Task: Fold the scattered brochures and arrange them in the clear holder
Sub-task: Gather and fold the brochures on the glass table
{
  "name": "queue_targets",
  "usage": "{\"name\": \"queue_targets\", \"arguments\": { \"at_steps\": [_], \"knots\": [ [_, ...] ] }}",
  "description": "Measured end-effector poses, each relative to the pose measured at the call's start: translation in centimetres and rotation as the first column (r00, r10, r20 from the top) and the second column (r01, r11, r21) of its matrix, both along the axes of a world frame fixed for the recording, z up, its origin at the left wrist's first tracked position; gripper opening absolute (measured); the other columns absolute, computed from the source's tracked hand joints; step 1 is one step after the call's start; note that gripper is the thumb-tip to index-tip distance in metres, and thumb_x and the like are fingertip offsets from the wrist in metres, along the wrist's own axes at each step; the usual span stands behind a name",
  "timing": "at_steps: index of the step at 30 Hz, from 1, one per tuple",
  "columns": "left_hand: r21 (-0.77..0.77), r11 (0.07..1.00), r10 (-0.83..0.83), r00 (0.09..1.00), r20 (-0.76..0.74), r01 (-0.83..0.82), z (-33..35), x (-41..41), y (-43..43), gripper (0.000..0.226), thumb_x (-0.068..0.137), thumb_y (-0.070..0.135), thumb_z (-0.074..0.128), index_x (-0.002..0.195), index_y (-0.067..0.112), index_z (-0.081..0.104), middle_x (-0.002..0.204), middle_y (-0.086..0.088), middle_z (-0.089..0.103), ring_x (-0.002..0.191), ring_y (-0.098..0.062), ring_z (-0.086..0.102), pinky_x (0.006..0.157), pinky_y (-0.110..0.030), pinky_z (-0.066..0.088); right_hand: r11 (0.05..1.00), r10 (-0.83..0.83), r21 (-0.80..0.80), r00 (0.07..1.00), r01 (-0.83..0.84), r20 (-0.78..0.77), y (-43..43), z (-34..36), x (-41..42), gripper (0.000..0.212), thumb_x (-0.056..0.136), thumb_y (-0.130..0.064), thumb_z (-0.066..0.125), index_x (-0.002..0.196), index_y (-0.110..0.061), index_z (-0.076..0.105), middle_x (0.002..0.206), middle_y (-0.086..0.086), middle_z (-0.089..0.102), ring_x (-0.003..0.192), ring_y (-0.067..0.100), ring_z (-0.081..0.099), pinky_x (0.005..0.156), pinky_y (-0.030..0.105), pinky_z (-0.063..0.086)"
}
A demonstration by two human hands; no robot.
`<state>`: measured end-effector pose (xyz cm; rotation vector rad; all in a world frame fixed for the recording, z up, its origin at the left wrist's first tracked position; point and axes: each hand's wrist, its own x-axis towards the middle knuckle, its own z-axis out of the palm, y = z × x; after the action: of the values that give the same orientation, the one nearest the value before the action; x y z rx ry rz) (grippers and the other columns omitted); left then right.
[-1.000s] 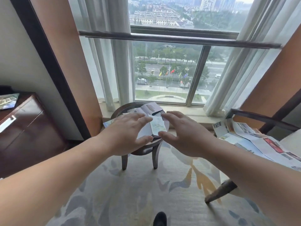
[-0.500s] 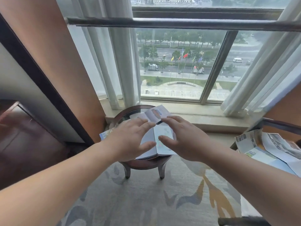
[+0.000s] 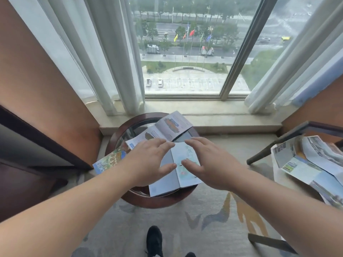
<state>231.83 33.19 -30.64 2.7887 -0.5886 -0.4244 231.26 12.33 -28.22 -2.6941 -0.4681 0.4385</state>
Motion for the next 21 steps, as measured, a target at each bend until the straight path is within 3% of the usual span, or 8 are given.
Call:
{"name": "queue_targets", "arguments": {
  "at_steps": [5, 11, 16, 21],
  "knots": [
    [-0.015, 1.000, -0.007, 0.998, -0.055, 0.007, -3.7, 2.8, 0.2, 0.067, 0.092, 0.063, 0.038, 0.150, 0.030, 0.027, 0.153, 0.006, 0.033, 0.139, -0.013, 0.027, 0.113, -0.033, 0.022, 0.999, -0.030, 0.028, 0.997, 0.032, -0.066, 0.4, -3.7, 2.9, 0.066, 0.092, -0.058, 0.043, 0.150, -0.029, 0.029, 0.155, -0.014, 0.030, 0.139, 0.008, 0.030, 0.107, 0.027, 0.029],
    [-0.037, 0.986, 0.154, 0.966, -0.207, -0.165, -9.9, 4.5, -1.5, 0.065, 0.094, 0.058, 0.042, 0.150, 0.029, 0.025, 0.153, 0.006, 0.032, 0.140, -0.015, 0.029, 0.112, -0.038, 0.027, 0.998, -0.057, 0.031, 0.982, 0.063, -0.178, -0.4, -9.8, 5.3, 0.067, 0.093, -0.058, 0.041, 0.151, -0.027, 0.028, 0.157, -0.011, 0.027, 0.141, 0.009, 0.030, 0.109, 0.031, 0.030],
    [-0.015, 0.950, 0.300, 0.928, -0.220, -0.311, -15.6, 5.1, -4.8, 0.069, 0.094, 0.052, 0.046, 0.152, 0.023, 0.020, 0.153, -0.001, 0.030, 0.140, -0.021, 0.028, 0.112, -0.046, 0.031, 0.994, -0.073, 0.057, 0.965, 0.090, -0.252, -1.1, -15.5, 6.6, 0.065, 0.094, -0.054, 0.043, 0.151, -0.026, 0.030, 0.156, -0.008, 0.030, 0.140, 0.010, 0.032, 0.110, 0.031, 0.030],
    [0.073, 0.863, 0.503, 0.835, -0.224, -0.500, -21.2, 4.8, -7.8, 0.085, 0.090, 0.049, 0.053, 0.151, 0.027, -0.002, 0.160, -0.005, 0.001, 0.147, -0.028, -0.001, 0.113, -0.058, 0.021, 0.990, -0.092, 0.072, 0.938, 0.123, -0.333, -1.8, -20.2, 6.4, 0.063, 0.095, -0.054, 0.042, 0.150, -0.024, 0.032, 0.155, -0.005, 0.034, 0.141, 0.012, 0.032, 0.109, 0.031, 0.029]
  ]
}}
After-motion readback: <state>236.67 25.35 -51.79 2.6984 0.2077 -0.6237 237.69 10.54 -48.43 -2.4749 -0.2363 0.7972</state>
